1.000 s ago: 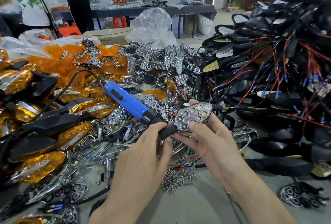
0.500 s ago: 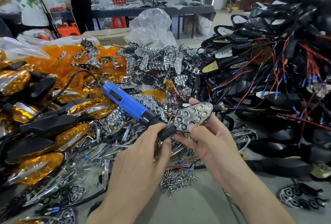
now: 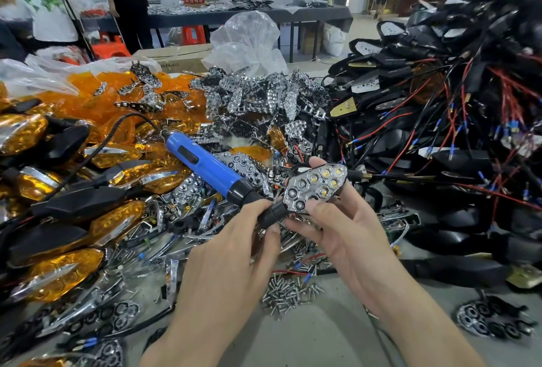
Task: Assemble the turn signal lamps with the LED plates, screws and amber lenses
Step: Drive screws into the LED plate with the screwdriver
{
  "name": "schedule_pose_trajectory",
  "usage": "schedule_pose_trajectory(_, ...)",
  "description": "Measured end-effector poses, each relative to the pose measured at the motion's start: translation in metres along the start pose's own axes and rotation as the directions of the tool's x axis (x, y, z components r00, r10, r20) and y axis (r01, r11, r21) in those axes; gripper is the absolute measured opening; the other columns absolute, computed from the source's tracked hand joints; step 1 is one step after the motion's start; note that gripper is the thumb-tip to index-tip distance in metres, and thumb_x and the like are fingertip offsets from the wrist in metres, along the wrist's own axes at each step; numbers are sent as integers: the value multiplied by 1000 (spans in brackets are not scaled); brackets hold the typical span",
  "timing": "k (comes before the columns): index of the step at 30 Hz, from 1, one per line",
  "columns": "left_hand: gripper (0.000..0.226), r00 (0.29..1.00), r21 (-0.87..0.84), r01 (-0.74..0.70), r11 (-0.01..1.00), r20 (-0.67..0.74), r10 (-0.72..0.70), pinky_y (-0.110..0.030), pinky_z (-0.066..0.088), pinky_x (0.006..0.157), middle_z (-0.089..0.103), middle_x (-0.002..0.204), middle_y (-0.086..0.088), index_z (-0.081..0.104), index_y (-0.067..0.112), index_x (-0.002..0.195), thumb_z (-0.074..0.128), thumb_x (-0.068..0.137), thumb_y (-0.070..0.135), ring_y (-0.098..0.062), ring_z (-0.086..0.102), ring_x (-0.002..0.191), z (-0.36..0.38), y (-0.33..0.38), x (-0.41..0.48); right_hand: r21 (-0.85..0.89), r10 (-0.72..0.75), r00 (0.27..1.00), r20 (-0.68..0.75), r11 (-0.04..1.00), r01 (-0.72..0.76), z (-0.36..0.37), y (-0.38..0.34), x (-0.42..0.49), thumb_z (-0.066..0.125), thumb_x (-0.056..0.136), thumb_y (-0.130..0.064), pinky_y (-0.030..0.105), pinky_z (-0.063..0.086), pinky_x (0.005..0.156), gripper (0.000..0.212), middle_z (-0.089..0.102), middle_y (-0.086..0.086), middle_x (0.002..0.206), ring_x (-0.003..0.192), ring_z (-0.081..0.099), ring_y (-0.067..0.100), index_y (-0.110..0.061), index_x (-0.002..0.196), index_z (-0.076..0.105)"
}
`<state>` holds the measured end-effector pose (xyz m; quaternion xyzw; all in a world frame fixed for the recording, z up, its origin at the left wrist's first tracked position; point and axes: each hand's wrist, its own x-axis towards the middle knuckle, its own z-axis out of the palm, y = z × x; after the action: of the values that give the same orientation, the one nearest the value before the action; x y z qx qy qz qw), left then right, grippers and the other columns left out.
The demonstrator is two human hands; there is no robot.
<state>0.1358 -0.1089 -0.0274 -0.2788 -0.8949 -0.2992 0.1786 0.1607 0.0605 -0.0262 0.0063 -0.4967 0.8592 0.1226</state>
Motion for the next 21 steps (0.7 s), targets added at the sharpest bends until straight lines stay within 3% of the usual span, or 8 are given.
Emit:
schedule_pose_trajectory(3,23,1000,3,6,1000,2,-6,-10,35,49,46,73,36,45,44,120,40,98,51,-2,56,66,0,1,0,27,19,1000,17,999,-19,0,-1,1,67,84,-7,37,60,86,55,70,16,126,113,68,33,-29,134,65)
schedule_pose_trajectory(8,27,1000,5,20,1000,2,-20,-9,33,43,42,69,37,46,40,122,43,97,49,6,48,48,-4,5,2,134,39,998,42,990,-45,-2,-6,2,64,89,-12,35,60,82,50,67,20,133,109,71,32,-28,137,64)
schedule_pose_trajectory(11,28,999,-24,29,999,-13,-30,-17,43,42,50,71,31,43,41,120,39,95,51,2,55,51,-5,2,2,208,56,998,-15,977,-52,-3,-7,4,61,92,-20,34,61,79,41,68,18,132,107,72,31,-26,132,68)
schedule_pose_trajectory(16,18,998,-59,52,997,-15,-53,-11,37,46,56,71,29,47,41,95,37,92,55,3,60,72,-6,-6,1,258,76,986,-151,966,-35,-4,-9,6,69,91,-25,33,62,74,15,71,12,114,100,73,31,-20,103,77)
schedule_pose_trajectory(21,12,1000,-70,8,998,-27,-10,-15,39,49,51,65,23,48,39,93,41,98,47,-6,56,63,-7,-6,0,266,108,980,-166,962,-61,-3,-11,5,66,83,-25,32,62,72,28,72,13,115,98,73,30,-15,110,66)
